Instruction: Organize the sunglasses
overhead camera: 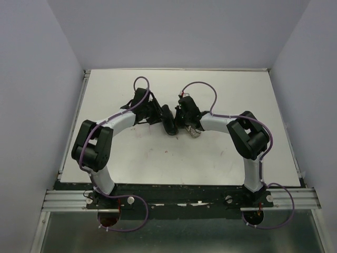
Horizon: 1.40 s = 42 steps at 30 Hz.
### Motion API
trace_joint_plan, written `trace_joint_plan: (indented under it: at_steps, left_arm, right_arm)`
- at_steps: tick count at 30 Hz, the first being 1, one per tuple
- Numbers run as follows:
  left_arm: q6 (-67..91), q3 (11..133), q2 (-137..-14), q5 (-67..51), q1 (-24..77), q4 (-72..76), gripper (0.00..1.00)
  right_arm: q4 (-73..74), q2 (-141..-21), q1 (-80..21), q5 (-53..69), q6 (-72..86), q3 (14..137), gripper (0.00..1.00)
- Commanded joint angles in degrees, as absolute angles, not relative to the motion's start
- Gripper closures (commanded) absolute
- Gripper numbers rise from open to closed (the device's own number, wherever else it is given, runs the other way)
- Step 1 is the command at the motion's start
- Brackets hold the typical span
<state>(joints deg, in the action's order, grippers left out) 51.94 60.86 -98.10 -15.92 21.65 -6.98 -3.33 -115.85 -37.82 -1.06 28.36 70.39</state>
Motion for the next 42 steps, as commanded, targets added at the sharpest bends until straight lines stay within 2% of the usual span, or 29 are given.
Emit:
trace_joint_plan:
  at_steps: [1, 10, 21, 28, 32, 36, 42]
  left_arm:
    - [50.72, 66.26, -104.32, -17.93, 23.82, -12.73, 0.48]
    - [49.31, 68.73, -107.40, -14.06, 24.61, -19.95, 0.48]
    - [47.73, 71.72, -109.42, -13.28, 24.96, -23.11, 0.47]
    - [47.20, 73.39, -110.48, -12.83, 25.22, -24.61, 0.46]
    - [46.93, 74.27, -111.01, -12.83, 25.57, -25.40, 0.46]
    - [46.50, 74.62, -110.92, -12.75, 25.84, -25.75, 0.46]
    - [46.41, 75.23, -111.36, -13.62, 26.37, -25.58, 0.46]
  right_arm:
    - [-0.18, -118.65, -39.11, -0.44, 27.16, 71.02, 0.99]
    - [-0.09, -117.16, -39.11, -0.70, 29.44, 70.32, 0.99]
    - [-3.34, -111.19, -36.65, 3.51, 32.78, 66.01, 0.77]
    - [-4.57, -108.64, -33.93, 7.99, 34.10, 63.29, 0.70]
    - [-5.10, -106.27, -33.14, 9.23, 34.63, 61.53, 0.52]
    - [-4.31, -102.84, -32.44, 6.16, 34.54, 60.38, 0.49]
    - [-3.34, -102.13, -32.17, 7.82, 35.33, 60.82, 0.44]
